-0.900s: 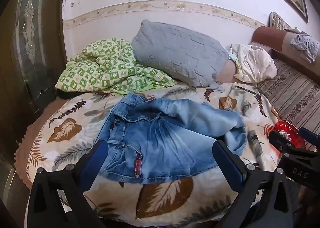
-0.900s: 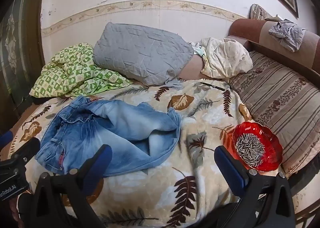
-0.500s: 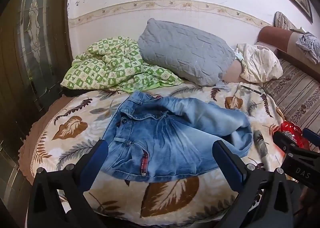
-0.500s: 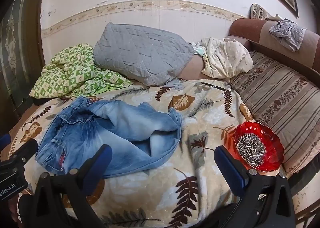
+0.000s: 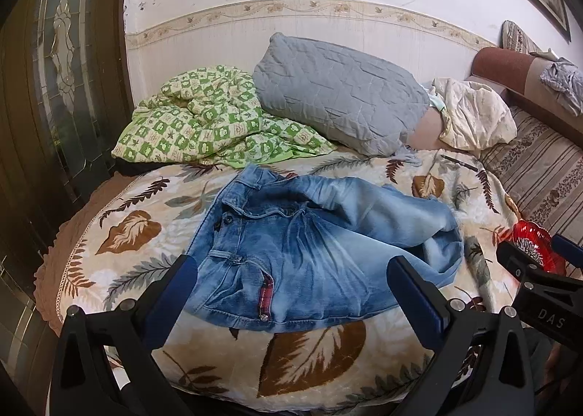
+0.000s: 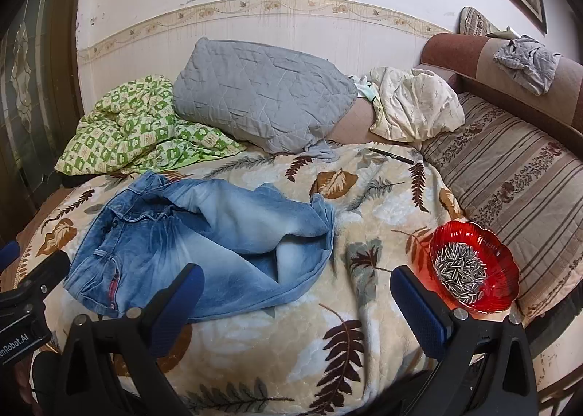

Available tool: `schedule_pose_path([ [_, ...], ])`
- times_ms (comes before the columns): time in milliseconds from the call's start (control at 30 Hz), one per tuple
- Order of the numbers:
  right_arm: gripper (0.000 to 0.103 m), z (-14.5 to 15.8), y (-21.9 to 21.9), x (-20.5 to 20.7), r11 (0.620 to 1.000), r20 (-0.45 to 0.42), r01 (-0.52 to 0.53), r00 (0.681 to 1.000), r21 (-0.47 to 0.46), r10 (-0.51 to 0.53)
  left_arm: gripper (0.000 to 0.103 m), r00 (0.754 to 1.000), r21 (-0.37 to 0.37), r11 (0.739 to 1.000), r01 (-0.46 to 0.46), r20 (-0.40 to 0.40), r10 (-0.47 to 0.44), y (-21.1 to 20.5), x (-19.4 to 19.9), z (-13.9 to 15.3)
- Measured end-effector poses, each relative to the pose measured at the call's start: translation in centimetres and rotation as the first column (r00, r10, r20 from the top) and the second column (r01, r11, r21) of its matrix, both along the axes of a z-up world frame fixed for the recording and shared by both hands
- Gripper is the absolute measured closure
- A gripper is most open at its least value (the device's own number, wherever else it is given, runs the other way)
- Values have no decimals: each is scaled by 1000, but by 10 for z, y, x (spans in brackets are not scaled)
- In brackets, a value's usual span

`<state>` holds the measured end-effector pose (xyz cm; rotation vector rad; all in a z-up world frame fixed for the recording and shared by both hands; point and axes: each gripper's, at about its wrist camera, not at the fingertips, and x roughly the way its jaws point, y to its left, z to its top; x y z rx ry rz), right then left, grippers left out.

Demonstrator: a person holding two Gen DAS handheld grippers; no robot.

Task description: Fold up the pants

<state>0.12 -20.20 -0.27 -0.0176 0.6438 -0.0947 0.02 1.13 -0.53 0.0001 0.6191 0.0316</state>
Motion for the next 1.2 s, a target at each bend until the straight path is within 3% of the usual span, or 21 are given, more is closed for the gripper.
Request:
schedule_pose_path([
  [1200, 0, -1, -1, 2, 1000, -10, -2, 1000, -1, 2, 0, 1000, 14, 1000, 7, -18, -6, -5, 1, -7],
])
